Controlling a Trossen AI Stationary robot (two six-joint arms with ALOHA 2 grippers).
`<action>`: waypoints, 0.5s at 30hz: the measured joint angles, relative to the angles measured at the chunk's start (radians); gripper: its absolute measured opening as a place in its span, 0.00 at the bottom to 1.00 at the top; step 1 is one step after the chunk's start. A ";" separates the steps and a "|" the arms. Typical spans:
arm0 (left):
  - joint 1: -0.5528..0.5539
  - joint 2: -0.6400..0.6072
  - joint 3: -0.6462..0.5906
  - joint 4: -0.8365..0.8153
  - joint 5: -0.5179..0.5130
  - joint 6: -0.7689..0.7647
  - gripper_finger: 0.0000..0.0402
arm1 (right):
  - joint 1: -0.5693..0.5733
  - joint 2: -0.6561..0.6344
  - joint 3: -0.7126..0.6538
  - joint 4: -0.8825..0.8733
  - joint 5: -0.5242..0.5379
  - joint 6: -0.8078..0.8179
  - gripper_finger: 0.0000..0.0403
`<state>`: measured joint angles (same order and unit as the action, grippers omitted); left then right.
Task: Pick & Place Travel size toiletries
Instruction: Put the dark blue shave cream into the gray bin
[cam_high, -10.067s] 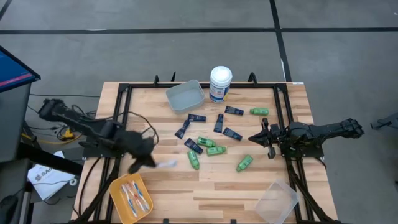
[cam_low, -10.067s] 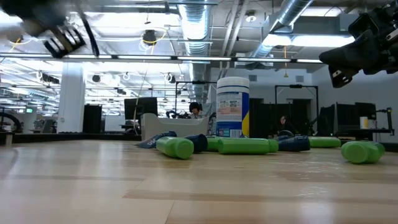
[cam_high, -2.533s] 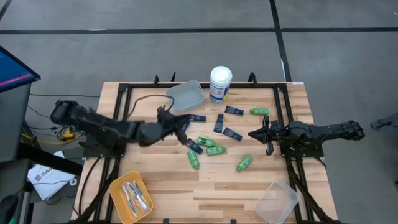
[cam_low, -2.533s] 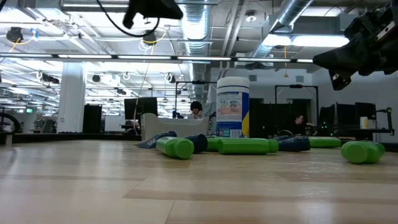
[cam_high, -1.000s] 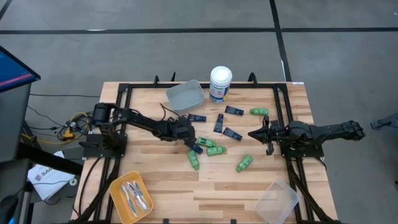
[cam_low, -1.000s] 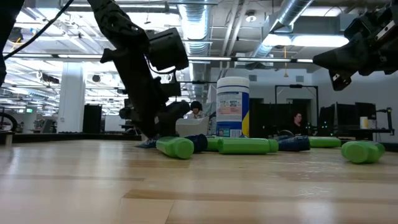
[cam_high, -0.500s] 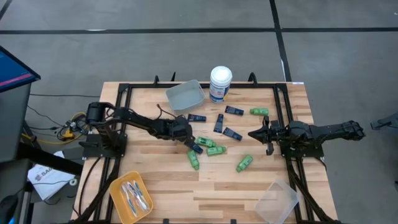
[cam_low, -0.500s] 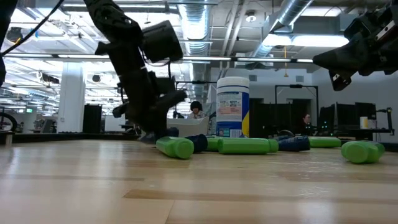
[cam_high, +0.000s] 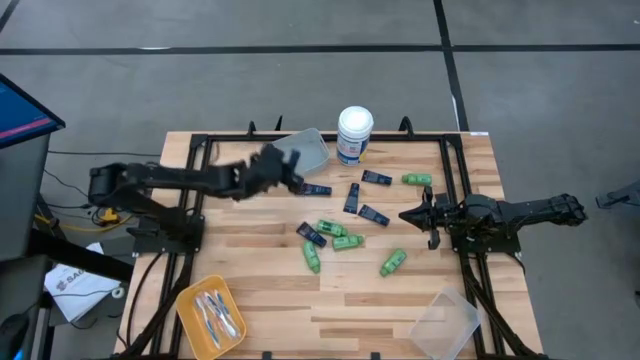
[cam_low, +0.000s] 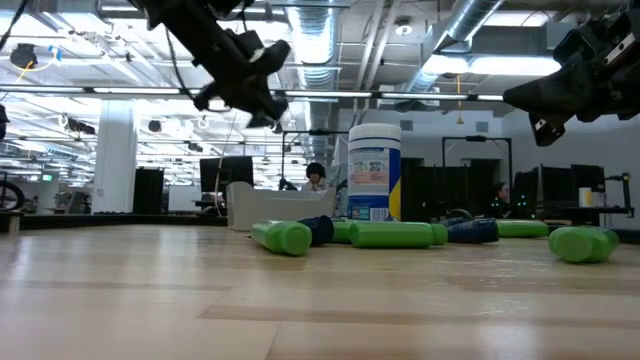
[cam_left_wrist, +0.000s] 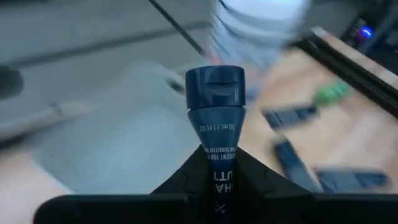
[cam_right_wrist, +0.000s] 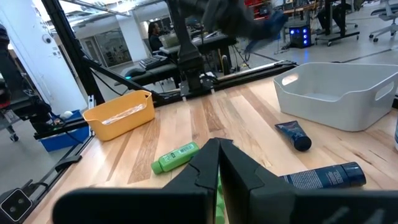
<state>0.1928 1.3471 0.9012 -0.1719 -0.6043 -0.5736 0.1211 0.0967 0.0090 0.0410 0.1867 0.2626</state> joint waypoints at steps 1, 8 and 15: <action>0.034 -0.014 0.000 0.015 0.003 0.034 0.08 | 0.000 0.000 0.000 0.000 0.000 0.000 0.01; 0.249 -0.009 0.000 0.035 0.127 0.147 0.09 | 0.000 0.000 0.000 -0.001 0.000 0.000 0.01; 0.297 0.112 -0.001 0.065 0.252 0.147 0.09 | 0.000 0.000 0.000 -0.001 0.001 0.000 0.01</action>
<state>0.4900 1.4593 0.9005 -0.1074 -0.3523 -0.4263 0.1211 0.0971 0.0090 0.0402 0.1875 0.2630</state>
